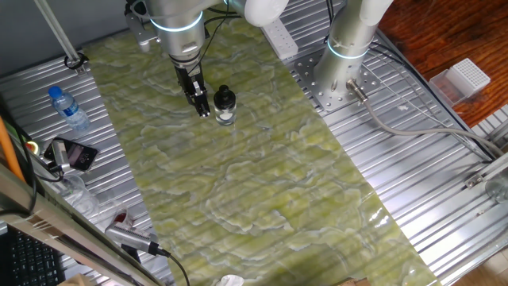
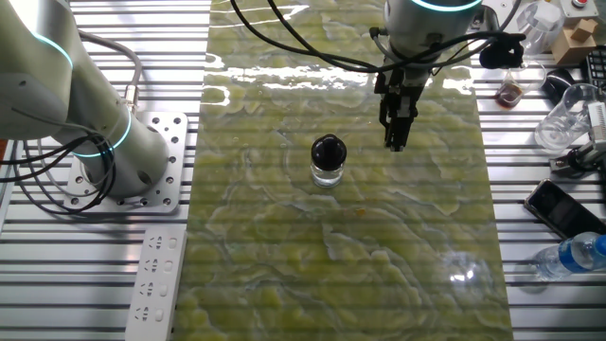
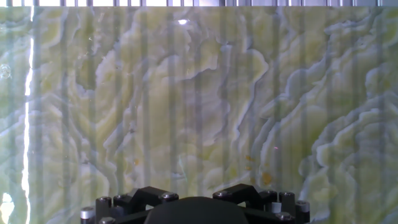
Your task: Unscrew the lid from the jar
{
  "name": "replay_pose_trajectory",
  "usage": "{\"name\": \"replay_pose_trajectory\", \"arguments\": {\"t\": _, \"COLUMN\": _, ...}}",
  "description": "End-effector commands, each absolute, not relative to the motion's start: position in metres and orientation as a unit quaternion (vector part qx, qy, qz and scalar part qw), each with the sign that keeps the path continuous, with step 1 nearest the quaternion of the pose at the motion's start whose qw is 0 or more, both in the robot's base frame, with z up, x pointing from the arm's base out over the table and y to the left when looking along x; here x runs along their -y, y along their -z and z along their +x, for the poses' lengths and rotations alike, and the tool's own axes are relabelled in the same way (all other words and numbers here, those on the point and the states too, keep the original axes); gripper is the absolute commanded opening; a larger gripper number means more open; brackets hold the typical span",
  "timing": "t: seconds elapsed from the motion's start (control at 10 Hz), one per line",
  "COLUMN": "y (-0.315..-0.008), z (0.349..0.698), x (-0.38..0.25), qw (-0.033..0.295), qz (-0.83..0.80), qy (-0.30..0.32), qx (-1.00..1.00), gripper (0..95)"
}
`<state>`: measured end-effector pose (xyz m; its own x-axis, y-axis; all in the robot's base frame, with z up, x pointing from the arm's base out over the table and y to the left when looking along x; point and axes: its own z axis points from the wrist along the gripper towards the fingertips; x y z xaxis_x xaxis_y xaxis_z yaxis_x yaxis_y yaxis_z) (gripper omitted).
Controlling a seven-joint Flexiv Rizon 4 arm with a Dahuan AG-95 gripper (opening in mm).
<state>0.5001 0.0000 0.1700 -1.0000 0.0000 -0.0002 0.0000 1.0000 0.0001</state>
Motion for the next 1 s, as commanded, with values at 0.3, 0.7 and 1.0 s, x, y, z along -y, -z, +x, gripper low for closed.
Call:
{"name": "replay_pose_trajectory", "arguments": {"t": 0.3, "y": -0.17, "z": 0.5, "x": 0.0, "qw": 0.083, "qz": -0.216, "qy": 0.002, "qx": -0.973, "gripper": 0.0}}
{"name": "replay_pose_trajectory", "arguments": {"t": 0.7, "y": -0.1699, "z": 0.5, "x": -0.0002, "qw": 0.083, "qz": -0.217, "qy": 0.002, "qx": -0.973, "gripper": 0.0}}
{"name": "replay_pose_trajectory", "arguments": {"t": 1.0, "y": -0.1699, "z": 0.5001, "x": -0.0002, "qw": 0.083, "qz": -0.216, "qy": 0.003, "qx": -0.973, "gripper": 0.0}}
